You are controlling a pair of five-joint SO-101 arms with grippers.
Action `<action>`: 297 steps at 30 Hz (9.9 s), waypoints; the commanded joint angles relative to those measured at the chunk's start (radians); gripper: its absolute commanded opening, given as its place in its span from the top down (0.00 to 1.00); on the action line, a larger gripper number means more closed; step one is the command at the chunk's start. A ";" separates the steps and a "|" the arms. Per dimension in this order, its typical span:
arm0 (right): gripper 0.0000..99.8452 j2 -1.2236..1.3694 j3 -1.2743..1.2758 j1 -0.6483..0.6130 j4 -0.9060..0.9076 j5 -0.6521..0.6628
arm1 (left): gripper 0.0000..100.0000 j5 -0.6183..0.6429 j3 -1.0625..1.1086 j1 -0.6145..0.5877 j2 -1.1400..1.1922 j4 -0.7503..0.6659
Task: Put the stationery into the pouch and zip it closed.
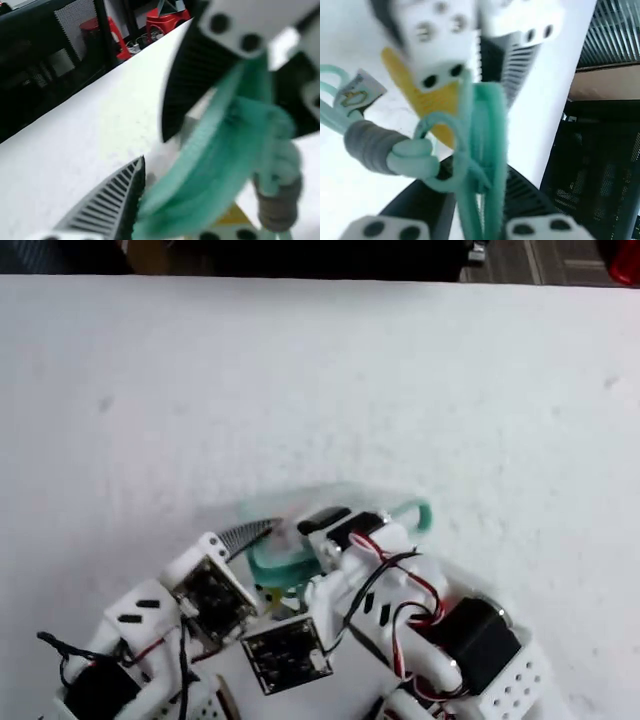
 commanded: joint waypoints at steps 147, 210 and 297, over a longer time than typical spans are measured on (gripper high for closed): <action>0.98 0.748 -0.654 0.437 -0.274 -0.973 | 0.98 0.181 0.028 -0.209 0.002 -0.146; 0.72 0.920 -0.971 0.848 0.255 -1.011 | 0.98 0.152 0.031 -0.209 0.002 -0.152; 0.98 1.310 -1.372 0.174 0.143 -1.562 | 0.77 0.144 -0.109 -0.220 0.002 0.057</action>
